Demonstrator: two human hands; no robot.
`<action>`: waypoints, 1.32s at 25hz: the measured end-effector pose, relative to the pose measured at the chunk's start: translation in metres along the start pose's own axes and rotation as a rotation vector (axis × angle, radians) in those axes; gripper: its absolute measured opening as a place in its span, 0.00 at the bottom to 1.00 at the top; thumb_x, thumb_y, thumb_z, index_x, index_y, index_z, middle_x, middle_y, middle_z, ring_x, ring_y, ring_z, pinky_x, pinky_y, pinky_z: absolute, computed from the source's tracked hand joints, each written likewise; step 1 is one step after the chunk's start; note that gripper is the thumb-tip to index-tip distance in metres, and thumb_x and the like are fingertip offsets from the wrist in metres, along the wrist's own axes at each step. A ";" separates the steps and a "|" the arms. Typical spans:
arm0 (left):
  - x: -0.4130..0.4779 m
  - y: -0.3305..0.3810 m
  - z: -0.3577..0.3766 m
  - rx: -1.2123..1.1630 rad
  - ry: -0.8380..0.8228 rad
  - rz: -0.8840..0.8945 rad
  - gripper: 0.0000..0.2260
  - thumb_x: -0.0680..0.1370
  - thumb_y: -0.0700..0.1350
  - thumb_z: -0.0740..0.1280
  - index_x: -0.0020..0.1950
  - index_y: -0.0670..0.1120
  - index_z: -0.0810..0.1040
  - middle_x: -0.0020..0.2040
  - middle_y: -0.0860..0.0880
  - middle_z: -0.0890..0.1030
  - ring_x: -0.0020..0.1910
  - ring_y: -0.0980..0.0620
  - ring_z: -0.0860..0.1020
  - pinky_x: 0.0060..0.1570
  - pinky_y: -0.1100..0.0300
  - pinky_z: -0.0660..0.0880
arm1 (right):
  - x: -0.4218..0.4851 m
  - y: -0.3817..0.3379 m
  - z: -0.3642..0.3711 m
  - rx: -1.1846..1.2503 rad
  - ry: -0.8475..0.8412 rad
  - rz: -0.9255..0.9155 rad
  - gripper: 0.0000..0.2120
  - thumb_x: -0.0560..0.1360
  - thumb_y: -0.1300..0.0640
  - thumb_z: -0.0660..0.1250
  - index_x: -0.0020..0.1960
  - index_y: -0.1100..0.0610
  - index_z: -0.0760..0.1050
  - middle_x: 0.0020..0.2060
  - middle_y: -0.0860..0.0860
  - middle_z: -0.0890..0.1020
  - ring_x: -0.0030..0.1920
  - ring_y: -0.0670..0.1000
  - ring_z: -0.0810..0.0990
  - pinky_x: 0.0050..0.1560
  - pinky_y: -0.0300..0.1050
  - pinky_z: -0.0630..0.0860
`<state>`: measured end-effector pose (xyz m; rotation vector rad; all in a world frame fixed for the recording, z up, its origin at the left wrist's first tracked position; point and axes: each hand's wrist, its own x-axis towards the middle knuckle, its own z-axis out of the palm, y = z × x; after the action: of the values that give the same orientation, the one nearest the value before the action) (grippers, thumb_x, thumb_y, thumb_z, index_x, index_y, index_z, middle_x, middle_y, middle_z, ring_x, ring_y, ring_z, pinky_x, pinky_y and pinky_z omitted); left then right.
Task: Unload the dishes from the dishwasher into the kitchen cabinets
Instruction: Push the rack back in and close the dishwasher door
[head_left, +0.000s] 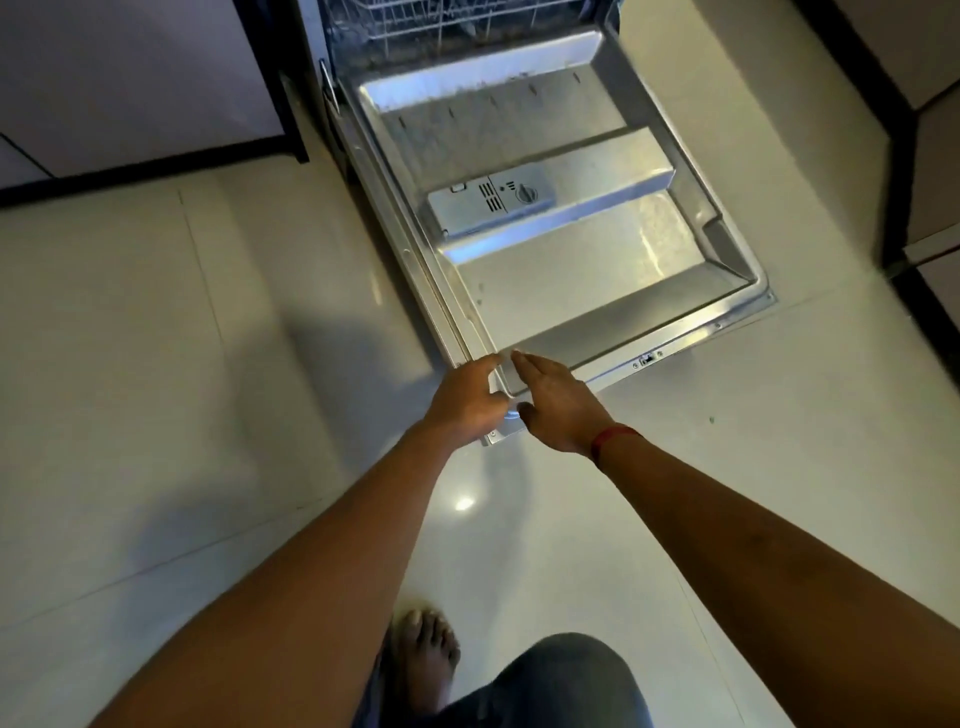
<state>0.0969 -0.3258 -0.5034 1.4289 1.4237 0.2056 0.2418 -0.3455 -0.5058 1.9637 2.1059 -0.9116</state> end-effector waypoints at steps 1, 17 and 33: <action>-0.010 0.003 0.001 0.040 -0.016 -0.019 0.24 0.79 0.40 0.64 0.75 0.49 0.65 0.72 0.47 0.70 0.70 0.45 0.70 0.63 0.57 0.69 | -0.009 -0.002 -0.002 0.035 -0.012 0.039 0.33 0.78 0.60 0.64 0.78 0.56 0.53 0.75 0.54 0.62 0.75 0.56 0.60 0.72 0.53 0.64; -0.140 0.100 0.038 -0.576 -0.115 -0.486 0.17 0.77 0.46 0.66 0.66 0.53 0.73 0.65 0.49 0.76 0.61 0.49 0.76 0.61 0.50 0.75 | -0.145 -0.001 -0.076 0.330 0.029 0.237 0.28 0.75 0.67 0.65 0.73 0.55 0.66 0.64 0.54 0.77 0.63 0.54 0.77 0.66 0.44 0.71; -0.052 0.160 0.085 -0.656 0.170 -0.661 0.18 0.77 0.44 0.67 0.67 0.48 0.74 0.55 0.41 0.80 0.50 0.47 0.78 0.44 0.56 0.74 | -0.096 0.154 -0.150 0.559 -0.148 0.373 0.23 0.76 0.63 0.63 0.71 0.56 0.69 0.63 0.55 0.78 0.61 0.53 0.77 0.66 0.44 0.71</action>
<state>0.2447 -0.3693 -0.3944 0.3848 1.6818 0.3321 0.4465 -0.3579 -0.3910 2.3244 1.4265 -1.6196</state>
